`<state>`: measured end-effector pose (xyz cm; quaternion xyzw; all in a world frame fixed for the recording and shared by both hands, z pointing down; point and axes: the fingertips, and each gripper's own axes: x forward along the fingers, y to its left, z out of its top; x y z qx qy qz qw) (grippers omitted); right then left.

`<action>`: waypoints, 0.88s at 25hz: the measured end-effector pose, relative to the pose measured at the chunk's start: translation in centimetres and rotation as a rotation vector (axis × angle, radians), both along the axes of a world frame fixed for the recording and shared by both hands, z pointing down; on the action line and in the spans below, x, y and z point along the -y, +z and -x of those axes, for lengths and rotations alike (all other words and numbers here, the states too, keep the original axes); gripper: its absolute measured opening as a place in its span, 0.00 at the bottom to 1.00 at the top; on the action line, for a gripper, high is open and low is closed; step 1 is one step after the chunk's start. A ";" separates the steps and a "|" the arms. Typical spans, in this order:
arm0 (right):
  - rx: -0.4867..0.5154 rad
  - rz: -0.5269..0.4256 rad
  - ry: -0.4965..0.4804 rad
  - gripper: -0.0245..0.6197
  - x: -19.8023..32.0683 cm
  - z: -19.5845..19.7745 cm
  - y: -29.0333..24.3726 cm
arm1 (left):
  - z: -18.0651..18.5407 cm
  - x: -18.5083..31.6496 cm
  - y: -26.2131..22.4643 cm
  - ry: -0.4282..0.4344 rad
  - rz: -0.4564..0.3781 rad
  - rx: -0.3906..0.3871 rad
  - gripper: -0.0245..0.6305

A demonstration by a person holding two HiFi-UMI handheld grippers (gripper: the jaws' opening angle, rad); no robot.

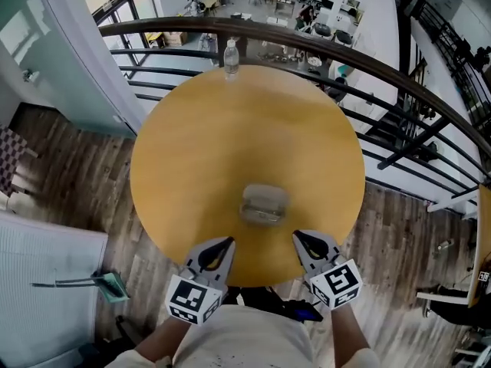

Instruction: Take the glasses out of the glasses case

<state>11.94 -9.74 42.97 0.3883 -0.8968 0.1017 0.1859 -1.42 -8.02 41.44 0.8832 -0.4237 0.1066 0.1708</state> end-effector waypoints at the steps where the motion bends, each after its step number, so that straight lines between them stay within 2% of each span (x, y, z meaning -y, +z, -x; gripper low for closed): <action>1: -0.023 0.004 -0.014 0.08 0.5 0.1 0.4 | 0.0 0.4 0.3 0.002 0.005 0.000 0.07; 10: -0.130 0.079 -0.147 0.08 3.9 2.2 5.5 | -0.4 3.3 3.4 0.021 0.062 -0.001 0.07; 22: -0.228 0.173 -0.243 0.08 7.2 3.2 13.6 | -0.3 5.6 7.8 0.012 0.139 -0.017 0.07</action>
